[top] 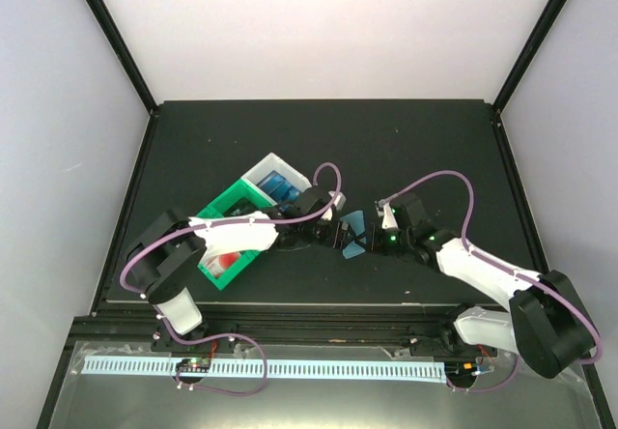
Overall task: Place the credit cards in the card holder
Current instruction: Open the card holder at the center of the board.
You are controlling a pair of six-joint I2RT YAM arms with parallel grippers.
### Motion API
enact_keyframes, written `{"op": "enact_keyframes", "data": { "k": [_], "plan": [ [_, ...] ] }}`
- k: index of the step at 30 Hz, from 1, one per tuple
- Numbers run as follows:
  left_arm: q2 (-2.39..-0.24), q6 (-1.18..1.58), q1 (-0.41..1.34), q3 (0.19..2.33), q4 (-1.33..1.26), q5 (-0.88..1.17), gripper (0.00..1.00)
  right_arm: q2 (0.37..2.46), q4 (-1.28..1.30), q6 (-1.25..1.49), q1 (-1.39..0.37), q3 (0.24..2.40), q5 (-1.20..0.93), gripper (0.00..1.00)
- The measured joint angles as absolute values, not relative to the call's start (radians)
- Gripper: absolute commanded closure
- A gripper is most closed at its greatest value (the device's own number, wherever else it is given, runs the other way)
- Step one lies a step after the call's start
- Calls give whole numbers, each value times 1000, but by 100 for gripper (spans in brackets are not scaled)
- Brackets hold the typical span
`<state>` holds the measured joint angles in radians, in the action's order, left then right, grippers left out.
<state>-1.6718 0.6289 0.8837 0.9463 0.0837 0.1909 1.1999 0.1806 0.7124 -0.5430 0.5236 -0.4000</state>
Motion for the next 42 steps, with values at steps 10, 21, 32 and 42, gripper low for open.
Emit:
{"op": "enact_keyframes", "data": {
  "k": [10,21,32,42],
  "plan": [
    [-1704,633,886,974,157,149,56,1194,189,711,-544,526,-413,99],
    [-1704,645,884,990,205,43,66,1183,236,704,-544,548,-376,99],
    [-1704,643,870,987,195,80,67,1177,249,704,-544,554,-377,99],
    [-1704,643,865,977,178,139,98,1177,247,705,-544,555,-392,99]
  ]
}}
